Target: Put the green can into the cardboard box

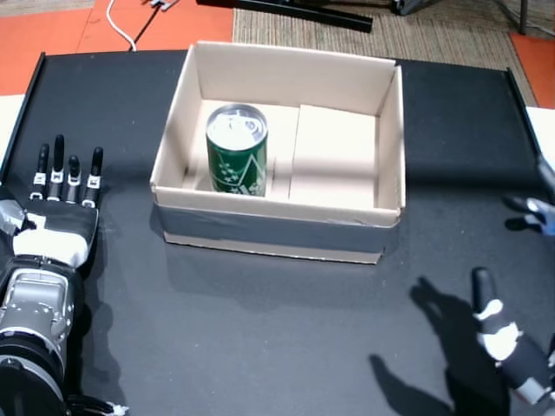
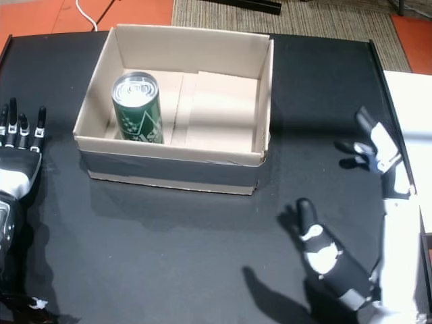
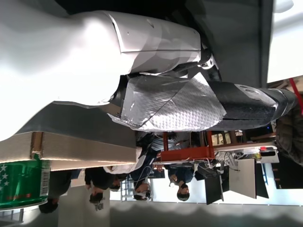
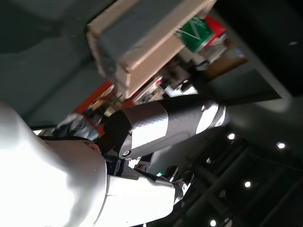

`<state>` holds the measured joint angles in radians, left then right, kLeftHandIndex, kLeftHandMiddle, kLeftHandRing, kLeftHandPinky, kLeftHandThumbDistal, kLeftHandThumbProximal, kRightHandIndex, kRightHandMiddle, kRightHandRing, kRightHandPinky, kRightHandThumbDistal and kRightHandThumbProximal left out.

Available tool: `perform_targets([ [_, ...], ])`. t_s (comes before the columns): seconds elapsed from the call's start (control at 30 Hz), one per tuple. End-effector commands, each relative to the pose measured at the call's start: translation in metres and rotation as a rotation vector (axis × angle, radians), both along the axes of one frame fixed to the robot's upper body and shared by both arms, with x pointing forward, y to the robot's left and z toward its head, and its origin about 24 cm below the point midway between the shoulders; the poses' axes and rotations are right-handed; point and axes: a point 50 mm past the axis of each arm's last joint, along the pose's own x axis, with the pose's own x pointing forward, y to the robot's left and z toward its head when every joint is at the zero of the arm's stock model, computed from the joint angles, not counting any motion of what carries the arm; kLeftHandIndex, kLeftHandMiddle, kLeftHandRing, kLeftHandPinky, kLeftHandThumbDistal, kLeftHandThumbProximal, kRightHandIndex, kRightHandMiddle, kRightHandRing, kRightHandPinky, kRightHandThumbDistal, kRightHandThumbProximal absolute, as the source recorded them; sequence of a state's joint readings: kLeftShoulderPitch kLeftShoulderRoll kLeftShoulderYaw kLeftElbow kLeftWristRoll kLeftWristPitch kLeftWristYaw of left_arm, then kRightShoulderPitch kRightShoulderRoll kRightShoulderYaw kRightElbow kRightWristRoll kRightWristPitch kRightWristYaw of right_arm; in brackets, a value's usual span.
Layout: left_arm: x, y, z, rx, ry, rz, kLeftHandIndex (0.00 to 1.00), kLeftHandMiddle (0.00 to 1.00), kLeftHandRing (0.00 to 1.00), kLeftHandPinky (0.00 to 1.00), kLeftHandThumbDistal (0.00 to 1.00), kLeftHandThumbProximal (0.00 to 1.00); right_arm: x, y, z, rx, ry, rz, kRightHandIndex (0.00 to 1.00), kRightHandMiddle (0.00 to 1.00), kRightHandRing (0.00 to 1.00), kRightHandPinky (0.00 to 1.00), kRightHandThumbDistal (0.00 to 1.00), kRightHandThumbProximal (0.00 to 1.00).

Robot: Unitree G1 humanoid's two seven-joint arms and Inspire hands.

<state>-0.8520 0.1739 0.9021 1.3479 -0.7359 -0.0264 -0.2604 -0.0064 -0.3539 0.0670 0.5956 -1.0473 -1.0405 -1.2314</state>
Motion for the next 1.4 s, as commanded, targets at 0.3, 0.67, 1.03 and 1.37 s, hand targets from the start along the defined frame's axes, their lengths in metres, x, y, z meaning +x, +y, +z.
perform_targets([
  [0.3,-0.004,0.006,-0.004,0.018,0.024,-0.005,0.63,0.24,0.44,0.96,0.81,1.00,0.005,0.006,-0.035,0.081,0.009,-0.234,0.53,0.68,0.81,0.94,0.95,0.67],
  [0.67,-0.005,0.006,-0.005,0.009,0.013,-0.001,0.61,0.24,0.45,0.92,0.82,0.97,0.015,-0.017,-0.036,0.184,0.070,-0.387,0.58,0.72,0.83,0.88,0.85,0.69],
  [1.03,-0.004,0.007,-0.004,-0.005,0.007,0.008,0.54,0.26,0.46,0.90,0.81,0.94,0.016,-0.019,-0.036,0.223,0.078,-0.399,0.59,0.71,0.83,0.88,0.87,0.66],
  [1.37,-0.005,0.006,-0.004,-0.009,-0.001,0.007,0.54,0.25,0.45,0.89,0.79,0.95,0.015,-0.019,-0.036,0.235,0.085,-0.378,0.59,0.71,0.83,0.86,0.87,0.64],
])
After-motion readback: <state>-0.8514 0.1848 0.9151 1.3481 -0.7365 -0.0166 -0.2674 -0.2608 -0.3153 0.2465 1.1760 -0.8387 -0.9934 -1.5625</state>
